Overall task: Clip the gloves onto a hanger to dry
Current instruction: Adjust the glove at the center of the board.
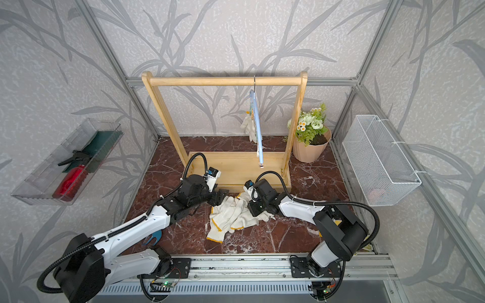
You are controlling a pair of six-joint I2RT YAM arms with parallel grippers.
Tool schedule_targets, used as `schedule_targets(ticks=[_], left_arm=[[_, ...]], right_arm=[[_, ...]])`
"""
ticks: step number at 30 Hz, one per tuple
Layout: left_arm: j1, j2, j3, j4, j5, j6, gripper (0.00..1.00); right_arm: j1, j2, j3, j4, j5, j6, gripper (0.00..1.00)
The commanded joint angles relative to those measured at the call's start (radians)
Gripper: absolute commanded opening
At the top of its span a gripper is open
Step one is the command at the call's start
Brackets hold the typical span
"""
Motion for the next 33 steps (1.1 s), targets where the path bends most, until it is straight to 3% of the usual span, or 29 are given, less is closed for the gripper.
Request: schedule_targets(ticks=[1,8,11,13,22,25,33], left_arm=[[0.044,-0.013,0.05,0.017,0.087,0.031,0.71],[0.195,-0.036,0.014,0.207,0.486,0.01,0.71],[0.2,-0.039,-0.018,0.304,0.584,0.028,0.71],[0.199,-0.039,-0.006,0.279,0.62,0.057,0.71],[0.201,-0.156,-0.046,0.246,0.425,0.085,0.72],[0.202,-0.175,-0.053,0.238,0.369,0.078,0.72],[0.202,-0.18,-0.055,0.227,0.369,0.073,0.72]], right_arm=[[-0.009,-0.119,0.009,-0.062,-0.055,-0.01,0.01],[-0.035,-0.316,-0.003,-0.109,-0.253,0.025,0.0],[-0.049,-0.364,-0.003,-0.091,-0.351,0.055,0.0],[-0.053,-0.376,0.0,-0.066,-0.41,0.083,0.0],[-0.054,-0.308,0.01,0.052,-0.598,0.216,0.0],[-0.068,-0.267,0.034,-0.052,-0.532,0.168,0.0],[-0.256,-0.153,0.044,-0.157,-0.357,0.123,0.0]])
